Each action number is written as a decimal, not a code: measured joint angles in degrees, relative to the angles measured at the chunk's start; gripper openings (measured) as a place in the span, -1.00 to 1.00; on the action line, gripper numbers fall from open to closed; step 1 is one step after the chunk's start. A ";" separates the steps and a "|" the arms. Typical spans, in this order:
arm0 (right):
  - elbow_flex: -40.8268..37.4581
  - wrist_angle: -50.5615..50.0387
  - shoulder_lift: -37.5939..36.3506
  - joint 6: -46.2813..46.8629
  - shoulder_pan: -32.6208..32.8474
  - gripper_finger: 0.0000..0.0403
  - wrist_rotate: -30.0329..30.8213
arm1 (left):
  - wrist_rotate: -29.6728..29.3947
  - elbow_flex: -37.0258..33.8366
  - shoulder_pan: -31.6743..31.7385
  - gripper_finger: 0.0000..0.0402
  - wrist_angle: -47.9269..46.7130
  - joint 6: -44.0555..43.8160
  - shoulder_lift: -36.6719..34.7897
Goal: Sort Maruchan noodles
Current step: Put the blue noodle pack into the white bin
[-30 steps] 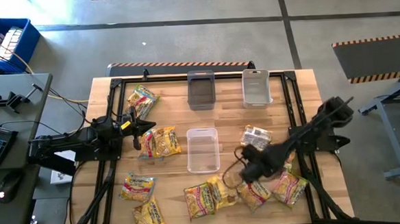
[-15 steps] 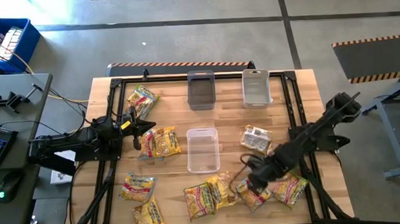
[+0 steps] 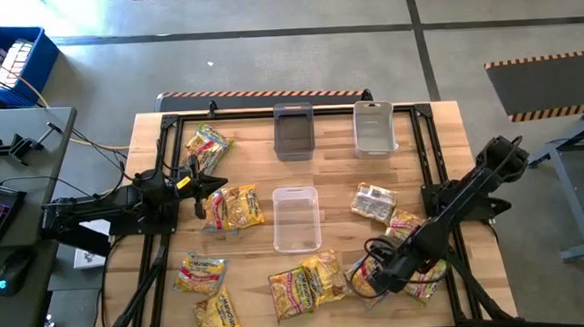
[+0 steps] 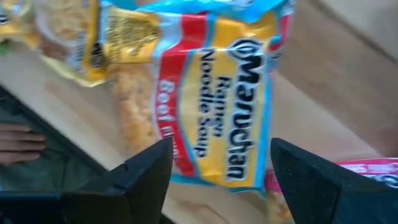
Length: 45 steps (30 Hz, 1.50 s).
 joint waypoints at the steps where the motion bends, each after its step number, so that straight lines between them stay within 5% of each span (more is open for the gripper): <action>1: 0.00 -0.91 0.00 -0.13 0.00 0.30 0.02 | 0.00 0.00 0.01 -1.00 0.01 0.00 0.01; 13: -7.91 12.86 0.00 2.45 0.00 0.30 0.67 | 0.00 0.00 -0.01 -1.00 0.01 0.00 0.00; 26: -8.81 13.83 -0.09 0.71 2.29 0.27 4.55 | 0.00 0.00 0.01 -1.00 -0.01 0.02 0.01; 45: -8.81 14.29 -0.07 -4.66 0.99 -0.72 6.73 | 0.00 0.00 0.00 -1.00 0.01 0.00 0.00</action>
